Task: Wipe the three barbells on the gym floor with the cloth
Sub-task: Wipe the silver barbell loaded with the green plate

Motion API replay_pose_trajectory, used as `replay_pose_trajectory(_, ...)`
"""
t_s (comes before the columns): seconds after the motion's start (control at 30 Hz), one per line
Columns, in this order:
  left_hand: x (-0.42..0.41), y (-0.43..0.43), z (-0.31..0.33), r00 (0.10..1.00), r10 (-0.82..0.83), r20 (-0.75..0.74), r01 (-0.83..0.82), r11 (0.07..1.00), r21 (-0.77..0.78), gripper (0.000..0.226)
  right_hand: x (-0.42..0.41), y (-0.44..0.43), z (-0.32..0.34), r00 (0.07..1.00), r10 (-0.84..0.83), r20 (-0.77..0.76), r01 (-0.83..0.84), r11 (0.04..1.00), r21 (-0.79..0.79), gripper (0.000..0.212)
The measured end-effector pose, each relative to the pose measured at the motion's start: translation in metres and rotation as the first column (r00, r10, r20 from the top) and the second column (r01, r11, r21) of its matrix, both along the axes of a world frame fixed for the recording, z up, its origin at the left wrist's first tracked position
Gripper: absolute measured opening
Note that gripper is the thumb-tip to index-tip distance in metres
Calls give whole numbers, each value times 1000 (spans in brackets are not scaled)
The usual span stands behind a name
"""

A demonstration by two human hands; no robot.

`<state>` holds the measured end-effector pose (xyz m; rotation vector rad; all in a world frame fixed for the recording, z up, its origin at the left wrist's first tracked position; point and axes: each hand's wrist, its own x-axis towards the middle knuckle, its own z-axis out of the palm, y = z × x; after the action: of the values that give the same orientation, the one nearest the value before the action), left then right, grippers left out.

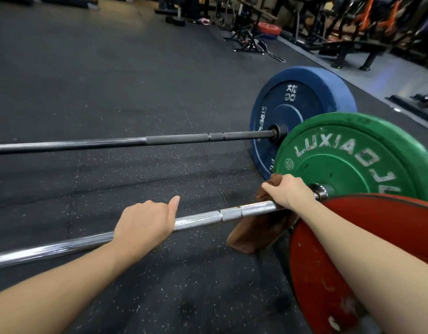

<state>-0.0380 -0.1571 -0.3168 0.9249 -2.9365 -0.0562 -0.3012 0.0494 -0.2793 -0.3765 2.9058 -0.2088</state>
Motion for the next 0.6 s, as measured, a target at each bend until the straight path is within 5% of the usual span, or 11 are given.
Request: replay_pose_trajectory(0.6,0,-2,0,999,-27,18,26,999,44,70,5,8,10,992,-49,-118,53,998,26,44)
